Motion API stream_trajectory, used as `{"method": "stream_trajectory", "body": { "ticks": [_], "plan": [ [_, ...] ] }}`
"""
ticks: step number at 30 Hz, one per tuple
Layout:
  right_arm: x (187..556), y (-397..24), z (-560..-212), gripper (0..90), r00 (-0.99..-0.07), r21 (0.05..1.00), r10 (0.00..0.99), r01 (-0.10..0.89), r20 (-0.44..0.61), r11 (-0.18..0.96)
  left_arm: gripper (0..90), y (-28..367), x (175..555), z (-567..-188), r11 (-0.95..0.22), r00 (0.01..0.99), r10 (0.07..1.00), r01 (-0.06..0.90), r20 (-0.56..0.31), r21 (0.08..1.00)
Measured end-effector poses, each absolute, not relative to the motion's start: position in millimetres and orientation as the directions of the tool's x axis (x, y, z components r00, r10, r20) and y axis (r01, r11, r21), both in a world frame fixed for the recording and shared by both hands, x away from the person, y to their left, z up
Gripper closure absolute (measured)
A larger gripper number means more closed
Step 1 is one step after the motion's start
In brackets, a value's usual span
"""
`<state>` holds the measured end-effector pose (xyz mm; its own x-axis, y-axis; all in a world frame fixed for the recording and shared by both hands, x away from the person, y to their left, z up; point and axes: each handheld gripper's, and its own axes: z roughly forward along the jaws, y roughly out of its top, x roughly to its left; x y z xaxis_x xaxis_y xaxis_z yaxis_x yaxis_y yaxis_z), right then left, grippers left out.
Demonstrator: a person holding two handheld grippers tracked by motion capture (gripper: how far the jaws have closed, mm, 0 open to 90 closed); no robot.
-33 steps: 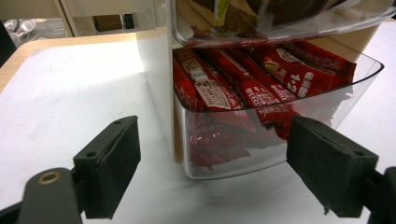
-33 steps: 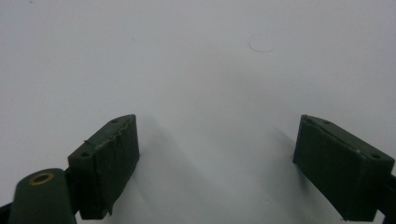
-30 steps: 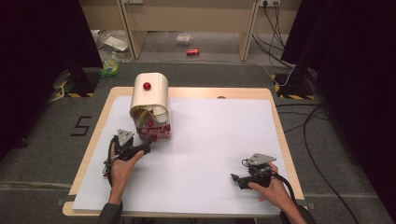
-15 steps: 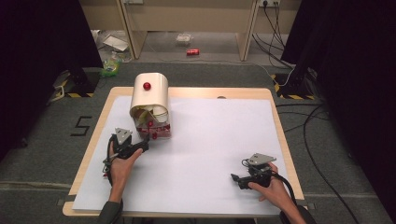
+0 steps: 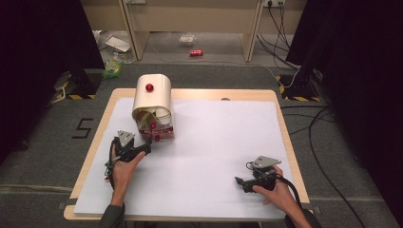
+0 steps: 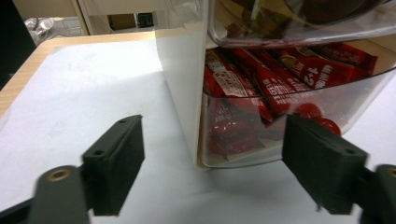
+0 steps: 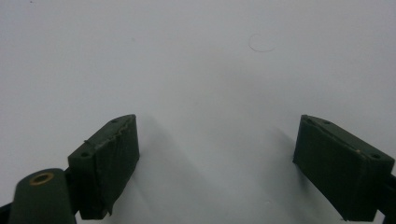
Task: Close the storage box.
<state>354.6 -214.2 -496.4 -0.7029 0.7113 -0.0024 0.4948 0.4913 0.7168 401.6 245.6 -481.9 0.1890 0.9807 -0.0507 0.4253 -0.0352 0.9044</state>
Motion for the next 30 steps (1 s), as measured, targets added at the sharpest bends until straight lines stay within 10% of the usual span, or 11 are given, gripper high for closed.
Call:
{"method": "stream_trajectory", "body": {
  "ticks": [30],
  "plan": [
    [354,-214,-496,14.6,-0.703,0.718,0.711,0.493,-0.003,0.492,18.9,250,367,-476,-0.047,0.245,0.967,0.455,-0.075,0.889]
  ]
}}
